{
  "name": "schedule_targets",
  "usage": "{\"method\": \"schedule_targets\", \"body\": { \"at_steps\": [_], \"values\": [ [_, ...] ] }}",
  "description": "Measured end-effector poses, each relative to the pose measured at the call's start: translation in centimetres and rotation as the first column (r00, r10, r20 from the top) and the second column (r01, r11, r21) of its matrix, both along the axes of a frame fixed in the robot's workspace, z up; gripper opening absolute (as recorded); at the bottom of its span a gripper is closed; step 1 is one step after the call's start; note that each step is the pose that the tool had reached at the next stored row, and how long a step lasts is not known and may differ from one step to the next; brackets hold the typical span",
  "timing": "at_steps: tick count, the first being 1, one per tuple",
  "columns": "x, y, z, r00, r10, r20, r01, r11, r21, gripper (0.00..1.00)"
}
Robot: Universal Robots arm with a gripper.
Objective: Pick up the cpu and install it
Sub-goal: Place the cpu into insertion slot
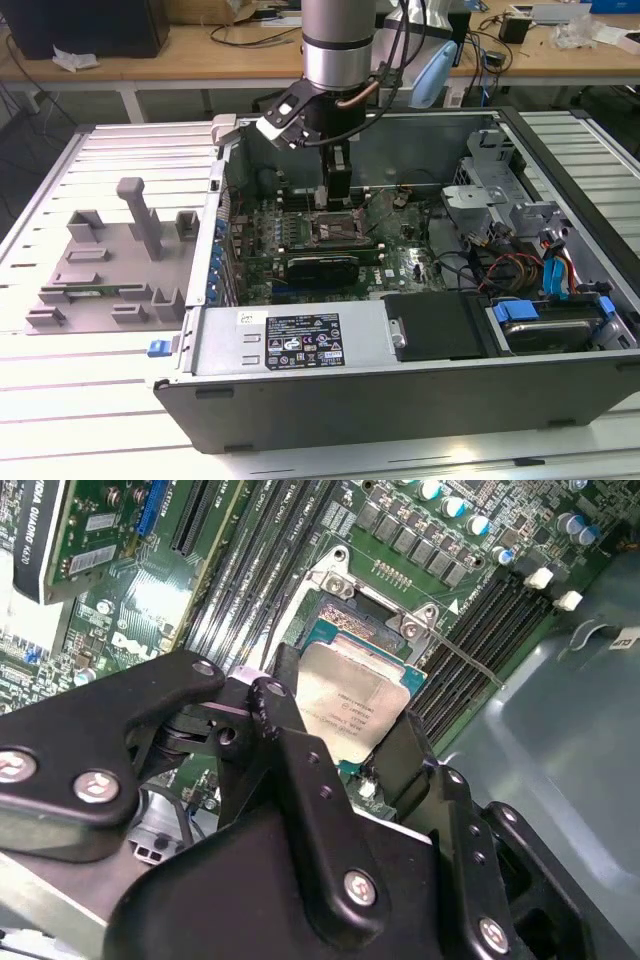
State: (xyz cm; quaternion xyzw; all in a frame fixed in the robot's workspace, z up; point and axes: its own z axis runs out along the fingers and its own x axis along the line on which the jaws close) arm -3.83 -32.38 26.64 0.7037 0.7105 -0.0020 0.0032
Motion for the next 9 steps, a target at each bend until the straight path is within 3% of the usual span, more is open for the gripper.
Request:
{"method": "schedule_targets", "body": {
  "at_steps": [9],
  "values": [
    [0.0,0.0,-0.74,0.9999,0.016,0.0005,-0.016,0.9999,-0.003,0.55]
  ]
}}
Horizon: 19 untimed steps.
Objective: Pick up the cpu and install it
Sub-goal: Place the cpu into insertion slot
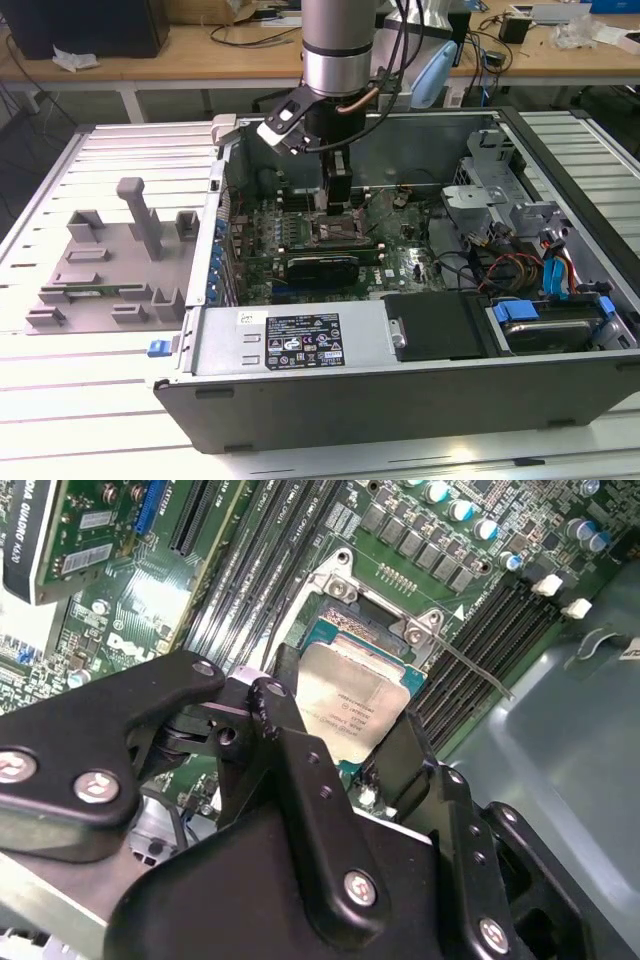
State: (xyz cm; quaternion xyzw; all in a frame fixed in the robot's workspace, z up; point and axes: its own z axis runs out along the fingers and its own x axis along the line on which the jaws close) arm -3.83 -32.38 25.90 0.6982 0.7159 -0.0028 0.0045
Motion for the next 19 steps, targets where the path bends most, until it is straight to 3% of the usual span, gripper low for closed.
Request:
{"method": "schedule_targets", "body": {
  "at_steps": [11,19],
  "values": [
    [0.0,0.01,-1.45,1.0,0.0,0.0003,0.0,1.0,-0.0007,0.55],
    [0.1,0.05,-2.96,1.0,0.0,0.0003,0.0,1.0,-0.0006,0.55]
  ]
}}
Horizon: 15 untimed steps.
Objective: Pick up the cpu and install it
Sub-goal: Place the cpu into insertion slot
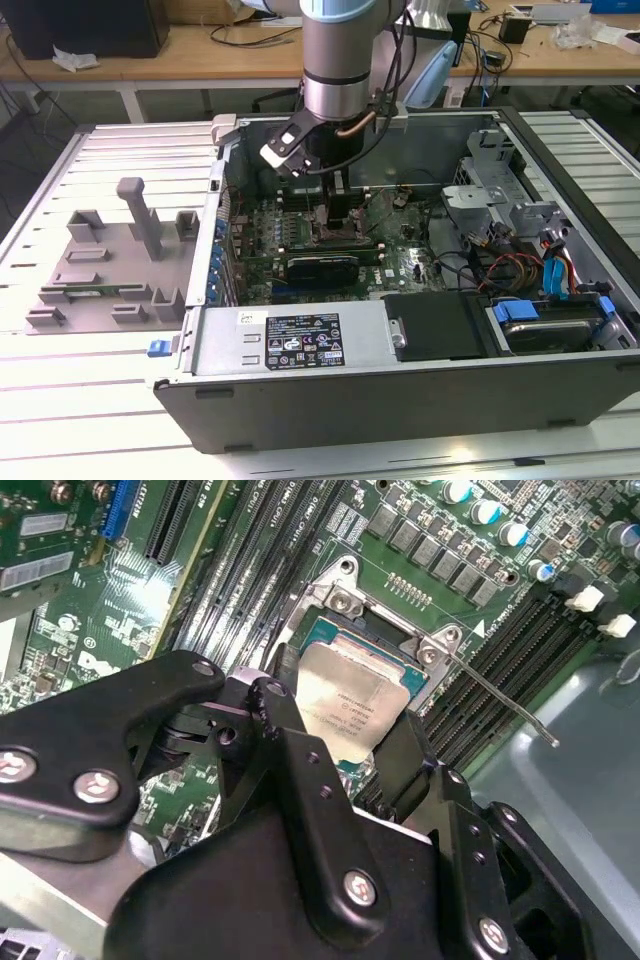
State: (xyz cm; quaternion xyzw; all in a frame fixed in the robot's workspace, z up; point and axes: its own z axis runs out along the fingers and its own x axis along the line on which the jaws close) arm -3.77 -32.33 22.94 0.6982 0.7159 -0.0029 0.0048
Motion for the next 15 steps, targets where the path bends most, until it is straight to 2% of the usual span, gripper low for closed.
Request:
{"method": "schedule_targets", "body": {
  "at_steps": [6,11,15],
  "values": [
    [0.0,0.0,-0.97,1.0,0.0,0.0,0.0,1.0,-0.0026,0.55],
    [0.1,0.19,-1.25,1.0,0.0,0.0001,0.0,1.0,-0.0047,0.55],
    [0.2,0.57,-1.59,1.0,-0.001,-0.0001,0.001,0.9998,-0.0191,0.55]
  ]
}}
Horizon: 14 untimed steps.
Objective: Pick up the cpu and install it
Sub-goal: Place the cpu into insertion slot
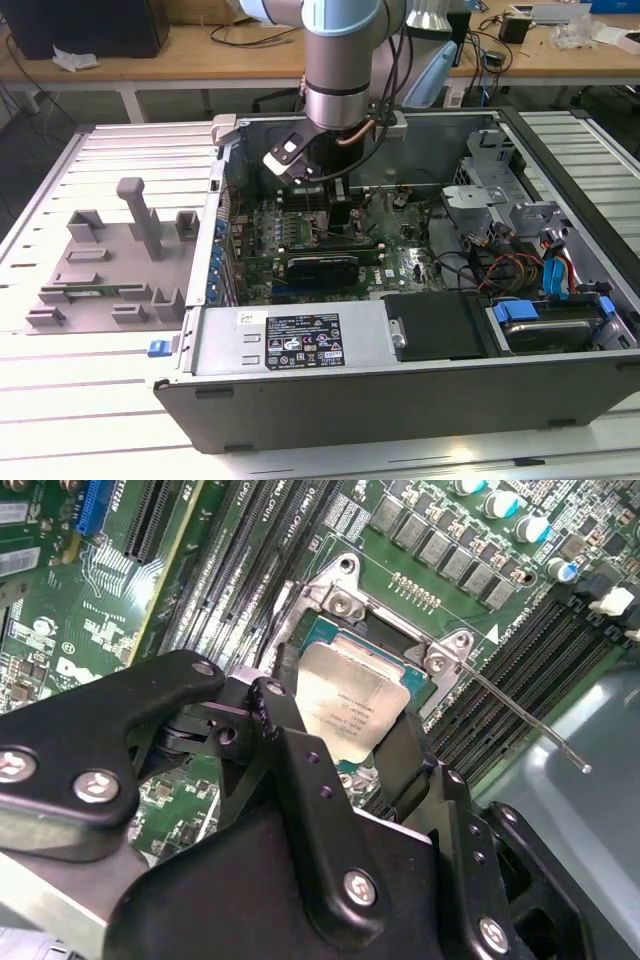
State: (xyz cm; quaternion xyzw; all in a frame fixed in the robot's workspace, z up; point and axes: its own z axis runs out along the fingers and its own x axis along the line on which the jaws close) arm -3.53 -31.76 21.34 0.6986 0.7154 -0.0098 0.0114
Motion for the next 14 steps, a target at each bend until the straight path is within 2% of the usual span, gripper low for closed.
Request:
{"method": "schedule_targets", "body": {
  "at_steps": [2,4,7,14],
  "values": [
    [0.2,0.11,-0.31,1.0,-0.004,-0.0002,0.004,0.9998,-0.0199,0.55],
    [0.2,0.22,-0.48,1.0,-0.006,-0.0002,0.006,0.9996,-0.0268,0.55],
    [0.3,0.49,-1.0,1.0,-0.006,-0.0002,0.006,0.9996,-0.0279,0.55],
    [0.3,0.66,-1.29,1.0,-0.006,-0.0002,0.006,0.9996,-0.0276,0.55]
  ]
}}
